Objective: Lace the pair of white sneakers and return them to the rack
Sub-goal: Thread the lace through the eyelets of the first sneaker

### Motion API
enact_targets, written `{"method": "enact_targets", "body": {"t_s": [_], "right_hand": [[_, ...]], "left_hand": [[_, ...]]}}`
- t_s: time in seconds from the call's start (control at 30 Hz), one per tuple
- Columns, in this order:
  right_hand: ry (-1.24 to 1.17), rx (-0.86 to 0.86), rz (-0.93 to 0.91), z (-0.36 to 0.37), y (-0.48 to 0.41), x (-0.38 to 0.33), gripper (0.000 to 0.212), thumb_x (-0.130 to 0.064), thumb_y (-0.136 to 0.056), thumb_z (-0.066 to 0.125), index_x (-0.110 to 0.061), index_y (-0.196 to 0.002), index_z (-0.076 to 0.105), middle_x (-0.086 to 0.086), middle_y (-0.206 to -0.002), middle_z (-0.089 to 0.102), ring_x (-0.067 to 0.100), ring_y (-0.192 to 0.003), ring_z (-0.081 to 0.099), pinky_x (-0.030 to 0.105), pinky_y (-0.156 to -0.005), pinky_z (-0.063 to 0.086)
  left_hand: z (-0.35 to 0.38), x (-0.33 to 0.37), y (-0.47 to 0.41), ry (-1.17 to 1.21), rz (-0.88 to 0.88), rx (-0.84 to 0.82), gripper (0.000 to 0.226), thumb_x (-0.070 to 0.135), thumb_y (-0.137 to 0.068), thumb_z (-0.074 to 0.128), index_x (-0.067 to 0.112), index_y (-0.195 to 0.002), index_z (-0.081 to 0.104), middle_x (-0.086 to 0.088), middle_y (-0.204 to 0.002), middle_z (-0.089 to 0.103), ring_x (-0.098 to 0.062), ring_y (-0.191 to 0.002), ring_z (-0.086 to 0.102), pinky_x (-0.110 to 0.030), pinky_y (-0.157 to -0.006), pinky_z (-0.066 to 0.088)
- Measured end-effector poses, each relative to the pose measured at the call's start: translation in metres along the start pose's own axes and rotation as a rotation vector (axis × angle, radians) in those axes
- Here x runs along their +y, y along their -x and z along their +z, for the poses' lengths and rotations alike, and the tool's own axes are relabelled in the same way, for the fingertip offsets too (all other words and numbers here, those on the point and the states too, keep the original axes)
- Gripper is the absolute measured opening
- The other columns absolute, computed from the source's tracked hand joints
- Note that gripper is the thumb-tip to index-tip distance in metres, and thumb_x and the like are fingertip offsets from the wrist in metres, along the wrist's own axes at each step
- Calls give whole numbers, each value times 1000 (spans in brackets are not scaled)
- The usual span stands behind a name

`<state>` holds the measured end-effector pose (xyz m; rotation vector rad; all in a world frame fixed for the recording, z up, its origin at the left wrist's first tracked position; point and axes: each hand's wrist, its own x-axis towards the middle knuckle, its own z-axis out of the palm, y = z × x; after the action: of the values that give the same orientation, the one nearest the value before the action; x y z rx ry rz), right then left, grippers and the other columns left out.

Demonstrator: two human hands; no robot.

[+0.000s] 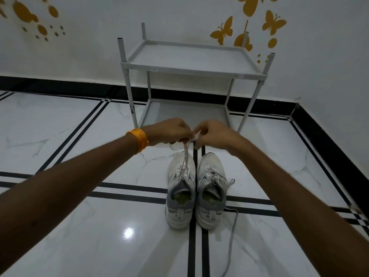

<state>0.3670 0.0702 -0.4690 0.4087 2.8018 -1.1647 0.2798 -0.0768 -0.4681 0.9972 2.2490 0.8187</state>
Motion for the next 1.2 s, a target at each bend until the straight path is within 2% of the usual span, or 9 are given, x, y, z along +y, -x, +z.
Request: {"method": "enact_targets", "body": {"t_s": [0.07,0.2,0.37,0.5,0.67,0.83,1.03,1.13,1.2], "right_hand": [[-60,-92,-22,18,4,7,26,-21,-69,84,-13,-90,72,-3,-73,59,15,-73,56,29,-65,43],[-58,127,-173,29,5,11,35,-30,-83,74,2,-72,66,7,-59,50,15,-55,44,29,-55,36],[-202,141,-127,8,13,4,25,-25,-88,66,-19,-64,65,-4,-58,60,6,-52,51,21,-51,40],[-519,70,-144,-9,20,-20,22,-22,-90,64,-17,-70,59,-3,-61,53,11,-55,49,22,-52,40],[-765,68,-242,-15,13,-54,14,-19,-94,61,-7,-87,63,1,-65,61,12,-57,55,20,-50,47],[-1151,215,-24,-12,-10,-34,8,-7,-91,65,1,-94,64,8,-74,64,13,-66,64,20,-63,59],[-1443,274,398,16,-37,20,7,7,-87,63,6,-92,60,17,-87,62,21,-76,66,22,-49,58],[-1367,189,486,32,-35,35,3,8,-90,58,7,-88,59,23,-96,62,27,-82,67,26,-56,61],[-1235,169,525,34,-26,37,2,5,-89,56,3,-90,56,24,-105,61,33,-89,68,32,-65,62]], "left_hand": [[1,3,3,95,-28,12,27,20,-93,50,6,-72,60,0,-58,41,-11,-49,32,-21,-46,28],[2,3,6,207,-54,3,28,19,-93,48,10,-67,51,1,-55,33,-11,-46,26,-20,-43,24],[-3,-10,9,258,-139,29,24,16,-86,61,7,-107,53,-4,-66,42,-11,-52,32,-21,-45,29],[-5,-17,10,247,-129,-30,58,7,-72,77,22,-120,48,-9,-92,54,-15,-70,46,-24,-57,41],[26,-9,2,75,84,253,53,2,-70,77,14,-114,50,-14,-105,60,-24,-88,61,-39,-75,59],[38,-19,1,-241,335,638,38,-4,-78,62,11,-107,41,-10,-75,59,-24,-59,58,-46,-53,52],[42,-28,9,-357,436,589,20,23,-90,65,9,-90,52,-10,-75,67,-24,-63,60,-36,-57,52],[37,-20,7,-118,177,485,22,23,-87,68,6,-76,59,-10,-69,61,-20,-61,53,-28,-53,42],[26,-13,8,205,-110,239,22,19,-88,63,8,-69,59,-4,-58,50,-14,-51,41,-21,-45,33]]}}
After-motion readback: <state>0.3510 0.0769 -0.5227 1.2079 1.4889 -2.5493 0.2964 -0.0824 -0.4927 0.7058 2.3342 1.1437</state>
